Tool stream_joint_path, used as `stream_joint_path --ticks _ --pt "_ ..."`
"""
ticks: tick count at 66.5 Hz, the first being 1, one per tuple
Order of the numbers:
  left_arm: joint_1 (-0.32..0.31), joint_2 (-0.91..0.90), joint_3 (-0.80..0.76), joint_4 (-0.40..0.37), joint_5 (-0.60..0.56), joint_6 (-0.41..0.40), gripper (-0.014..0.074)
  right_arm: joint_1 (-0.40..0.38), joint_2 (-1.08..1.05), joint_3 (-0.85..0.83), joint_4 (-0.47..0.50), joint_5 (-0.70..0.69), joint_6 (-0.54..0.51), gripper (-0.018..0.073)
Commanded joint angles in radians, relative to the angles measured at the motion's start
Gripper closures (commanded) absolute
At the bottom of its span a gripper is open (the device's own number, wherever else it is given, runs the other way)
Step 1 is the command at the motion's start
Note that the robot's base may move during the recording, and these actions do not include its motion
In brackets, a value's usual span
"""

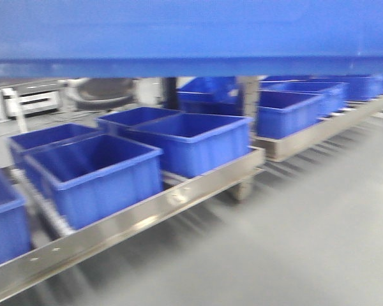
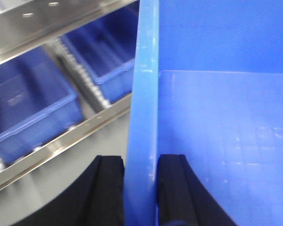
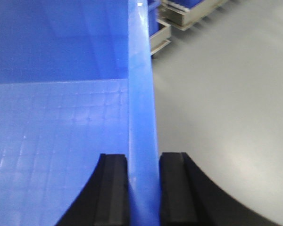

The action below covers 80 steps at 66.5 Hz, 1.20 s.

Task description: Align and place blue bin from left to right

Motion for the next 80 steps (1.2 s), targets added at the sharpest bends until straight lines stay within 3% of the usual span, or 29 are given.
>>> stream_joint_path --ticks 1,80 --pt "-0.019 -0.006 -0.012 0.015 -0.099 -0.021 0.0707 0.013 -0.015 -0.013 0.0 -0.113 0.006 0.0637" --pt "-0.019 -0.006 -0.012 0.015 -0.099 -0.021 0.0707 0.013 -0.015 -0.013 0.0 -0.113 0.006 0.0637"
